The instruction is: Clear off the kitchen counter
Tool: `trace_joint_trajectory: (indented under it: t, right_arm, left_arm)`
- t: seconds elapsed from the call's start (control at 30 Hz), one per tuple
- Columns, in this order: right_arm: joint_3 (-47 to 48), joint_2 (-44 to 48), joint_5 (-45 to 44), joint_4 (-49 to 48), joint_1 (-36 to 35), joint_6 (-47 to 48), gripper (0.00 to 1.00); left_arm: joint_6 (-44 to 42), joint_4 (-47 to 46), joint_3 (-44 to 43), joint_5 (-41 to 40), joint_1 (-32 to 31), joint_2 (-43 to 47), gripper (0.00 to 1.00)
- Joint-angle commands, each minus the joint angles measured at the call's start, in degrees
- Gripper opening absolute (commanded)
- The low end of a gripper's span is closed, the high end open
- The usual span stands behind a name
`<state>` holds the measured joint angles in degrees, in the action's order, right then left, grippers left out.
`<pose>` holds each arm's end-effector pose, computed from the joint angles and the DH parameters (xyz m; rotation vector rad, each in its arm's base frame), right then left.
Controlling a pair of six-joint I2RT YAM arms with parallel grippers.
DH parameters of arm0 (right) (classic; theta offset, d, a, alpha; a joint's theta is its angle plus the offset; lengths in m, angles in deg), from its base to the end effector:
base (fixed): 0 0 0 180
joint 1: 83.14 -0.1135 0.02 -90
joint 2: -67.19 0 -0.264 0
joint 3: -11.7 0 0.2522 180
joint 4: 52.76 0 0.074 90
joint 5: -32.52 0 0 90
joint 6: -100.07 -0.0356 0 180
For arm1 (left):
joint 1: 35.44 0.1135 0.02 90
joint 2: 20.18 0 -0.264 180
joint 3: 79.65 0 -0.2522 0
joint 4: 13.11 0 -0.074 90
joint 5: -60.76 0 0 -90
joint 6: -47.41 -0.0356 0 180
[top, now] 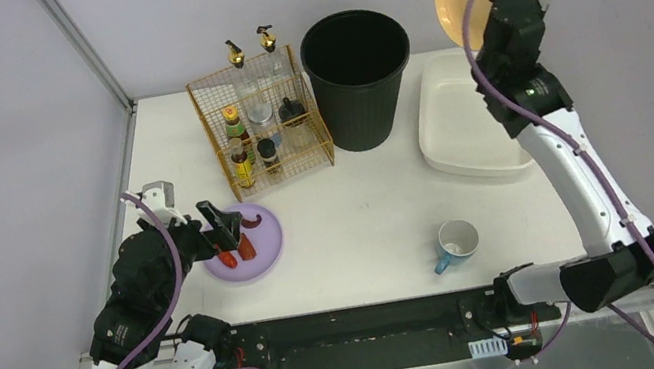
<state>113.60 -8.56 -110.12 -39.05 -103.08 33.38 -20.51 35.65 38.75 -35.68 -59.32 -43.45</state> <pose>0.2679 0.0671 0.5011 0.2558 1.4518 -0.6666 0.0774 -0.0299 0.3544 -0.0553 1.7761 -0.4851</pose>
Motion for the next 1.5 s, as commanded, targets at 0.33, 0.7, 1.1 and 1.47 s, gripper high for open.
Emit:
trace_joint_trajectory:
  t: [0.33,0.7,1.1,1.47]
  right_arm:
    - [-6.9,-1.5,39.8,30.2,28.8,-53.8,0.00]
    - [-17.0,-9.7,49.5,20.0,35.8,-64.5,0.00]
    - [-16.2,-22.1,49.4,14.7,35.7,-74.5,0.00]
    - [-14.9,-29.7,48.0,13.8,34.9,-78.1,0.00]
  left_arm:
    - [0.3,-0.9,-0.2,1.5,0.7,-1.6,0.99]
    - [0.4,-0.7,-0.4,2.3,0.8,-2.1,1.00]
    - [0.3,-0.6,-0.5,2.7,0.8,-2.5,1.00]
    - [0.2,-0.5,-0.5,3.1,0.7,-3.3,1.00]
